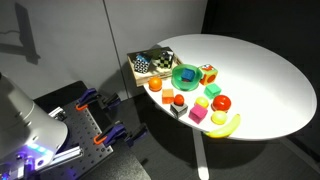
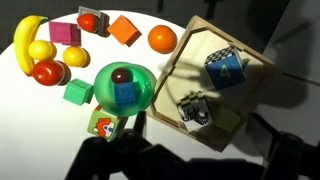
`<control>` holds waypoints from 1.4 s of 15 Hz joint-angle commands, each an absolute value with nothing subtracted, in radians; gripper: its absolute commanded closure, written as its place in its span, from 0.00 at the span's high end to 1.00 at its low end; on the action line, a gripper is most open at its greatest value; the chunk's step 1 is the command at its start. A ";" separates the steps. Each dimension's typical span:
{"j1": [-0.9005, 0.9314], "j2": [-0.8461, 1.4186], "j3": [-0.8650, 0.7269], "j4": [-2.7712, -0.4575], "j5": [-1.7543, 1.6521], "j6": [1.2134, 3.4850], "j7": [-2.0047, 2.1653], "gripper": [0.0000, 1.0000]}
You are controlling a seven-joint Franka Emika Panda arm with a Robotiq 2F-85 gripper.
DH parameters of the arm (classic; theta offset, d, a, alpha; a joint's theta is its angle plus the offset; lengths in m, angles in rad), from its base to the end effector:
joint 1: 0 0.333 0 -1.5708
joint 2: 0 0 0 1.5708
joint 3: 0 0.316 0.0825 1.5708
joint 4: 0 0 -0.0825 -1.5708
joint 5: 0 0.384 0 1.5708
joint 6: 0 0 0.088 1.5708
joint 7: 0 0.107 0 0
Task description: Remove the green block from the bowl
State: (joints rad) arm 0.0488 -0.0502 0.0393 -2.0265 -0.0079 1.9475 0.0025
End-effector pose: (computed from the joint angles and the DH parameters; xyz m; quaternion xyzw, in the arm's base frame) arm 0.5348 0.0469 0.4676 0.9989 0.0442 -0.0142 0.0053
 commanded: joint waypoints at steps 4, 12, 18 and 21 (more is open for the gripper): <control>0.021 0.081 0.014 -1.938 0.001 2.010 -0.051 1.00; 0.020 0.102 0.015 -1.937 -0.008 2.017 -0.024 1.00; 0.018 0.124 0.011 -1.919 -0.010 2.017 -0.011 1.00; 0.010 0.158 0.004 -1.900 -0.002 2.027 -0.017 1.00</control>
State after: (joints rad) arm 0.0216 0.1192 0.0091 -1.9371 -0.0079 2.0204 -0.0218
